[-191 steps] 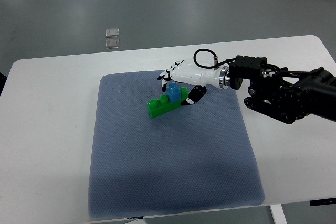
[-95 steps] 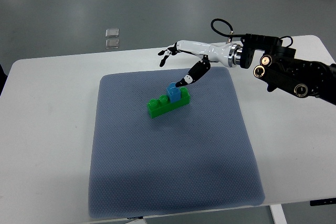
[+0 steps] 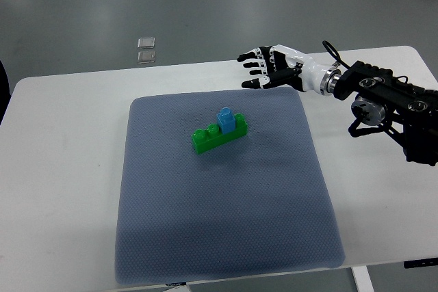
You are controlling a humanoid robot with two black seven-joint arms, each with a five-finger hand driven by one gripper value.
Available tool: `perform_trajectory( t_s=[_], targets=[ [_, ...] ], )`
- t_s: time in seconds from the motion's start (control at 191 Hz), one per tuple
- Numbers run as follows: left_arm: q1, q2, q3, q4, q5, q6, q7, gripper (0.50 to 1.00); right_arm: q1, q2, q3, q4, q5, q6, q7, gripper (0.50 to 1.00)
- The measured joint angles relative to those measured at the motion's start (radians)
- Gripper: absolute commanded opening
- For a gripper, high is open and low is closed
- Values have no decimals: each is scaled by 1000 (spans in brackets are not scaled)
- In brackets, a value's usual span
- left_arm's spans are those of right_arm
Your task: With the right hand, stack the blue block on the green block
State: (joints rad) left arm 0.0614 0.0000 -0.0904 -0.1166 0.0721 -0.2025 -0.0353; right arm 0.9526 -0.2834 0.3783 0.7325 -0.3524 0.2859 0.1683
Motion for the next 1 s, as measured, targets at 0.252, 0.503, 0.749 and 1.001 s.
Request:
perform_trajectory(
  t_s=[0.252, 0.503, 0.749, 1.001],
  targets=[
    [0, 0, 0, 0, 0, 0, 0, 1000, -35, 33, 1, -56, 283, -4, -41, 915],
    [0, 0, 0, 0, 0, 0, 0, 1000, -88, 61, 45, -59, 340, -16, -33, 915],
    [0, 0, 0, 0, 0, 0, 0, 1000, -96, 62, 94, -59, 367, -16, -30, 915],
    [0, 0, 0, 0, 0, 0, 0, 1000, -99, 58, 94, -59, 357, -7, -32, 915]
  ],
)
